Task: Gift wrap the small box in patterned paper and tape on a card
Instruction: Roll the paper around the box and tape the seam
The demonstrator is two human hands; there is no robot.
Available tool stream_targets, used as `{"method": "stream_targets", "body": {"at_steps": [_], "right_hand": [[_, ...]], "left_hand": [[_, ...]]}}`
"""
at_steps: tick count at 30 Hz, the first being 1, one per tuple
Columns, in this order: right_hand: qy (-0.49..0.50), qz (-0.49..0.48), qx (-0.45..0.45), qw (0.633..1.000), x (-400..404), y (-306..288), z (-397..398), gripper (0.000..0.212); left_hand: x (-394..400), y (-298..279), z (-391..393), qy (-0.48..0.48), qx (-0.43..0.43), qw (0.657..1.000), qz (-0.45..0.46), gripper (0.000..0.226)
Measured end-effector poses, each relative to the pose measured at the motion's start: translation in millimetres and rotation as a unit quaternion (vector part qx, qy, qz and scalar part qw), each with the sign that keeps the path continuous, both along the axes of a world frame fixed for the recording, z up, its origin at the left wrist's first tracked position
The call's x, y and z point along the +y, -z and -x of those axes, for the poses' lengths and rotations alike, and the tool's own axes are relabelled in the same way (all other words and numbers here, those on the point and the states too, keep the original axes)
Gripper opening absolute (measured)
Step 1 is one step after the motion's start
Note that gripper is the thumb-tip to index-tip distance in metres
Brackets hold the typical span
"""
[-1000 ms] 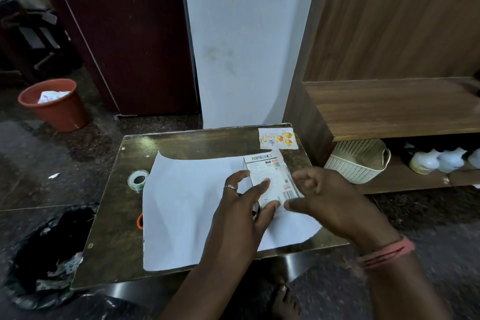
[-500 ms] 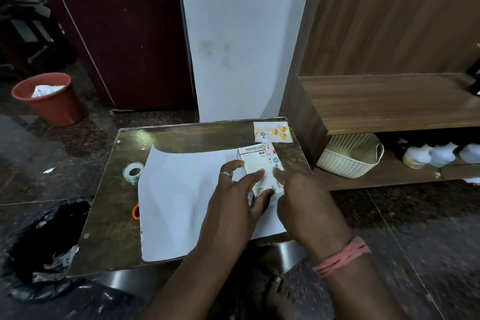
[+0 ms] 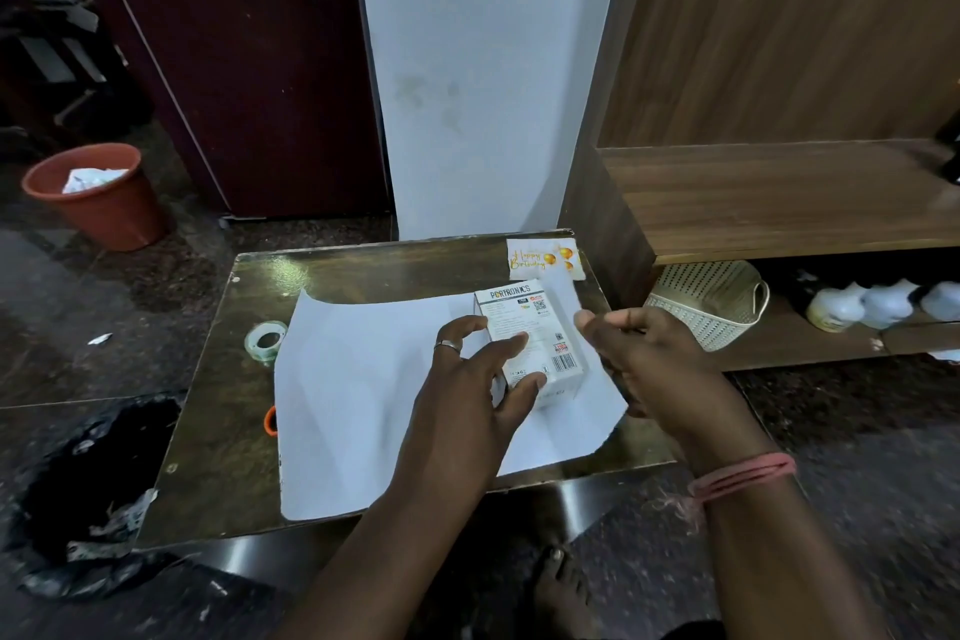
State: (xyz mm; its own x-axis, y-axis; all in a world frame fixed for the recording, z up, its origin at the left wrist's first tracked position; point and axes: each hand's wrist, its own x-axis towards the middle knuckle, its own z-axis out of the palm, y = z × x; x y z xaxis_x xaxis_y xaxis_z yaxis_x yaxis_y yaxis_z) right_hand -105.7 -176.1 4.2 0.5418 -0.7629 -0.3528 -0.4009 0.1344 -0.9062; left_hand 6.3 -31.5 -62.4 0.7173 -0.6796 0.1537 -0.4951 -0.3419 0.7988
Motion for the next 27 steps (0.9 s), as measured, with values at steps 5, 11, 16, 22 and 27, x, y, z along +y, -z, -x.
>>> {"method": "stream_targets", "body": {"at_steps": [5, 11, 16, 22, 27], "right_hand": [[-0.017, 0.000, 0.001, 1.000, -3, 10, -7, 0.054], [-0.041, 0.022, 0.001, 0.999, -6, 18, -12, 0.026], [-0.035, 0.083, 0.043, 0.995, -9, 13, -5, 0.035], [-0.047, 0.101, 0.048, 0.993, -1, 11, -12, 0.035], [-0.073, 0.156, 0.051, 0.984, 10, 12, -16, 0.036]], "left_hand": [[-1, 2, 0, 0.021, 0.069, 0.997, 0.032, 0.041], [0, 2, -3, 0.067, 0.048, 0.996, 0.033, 0.059], [4, -2, -7, 0.063, 0.031, 0.998, 0.006, 0.057], [4, -4, -2, 0.055, -0.043, 0.996, -0.050, 0.056], [4, -2, -1, 0.042, -0.066, 0.996, -0.053, 0.054]]}}
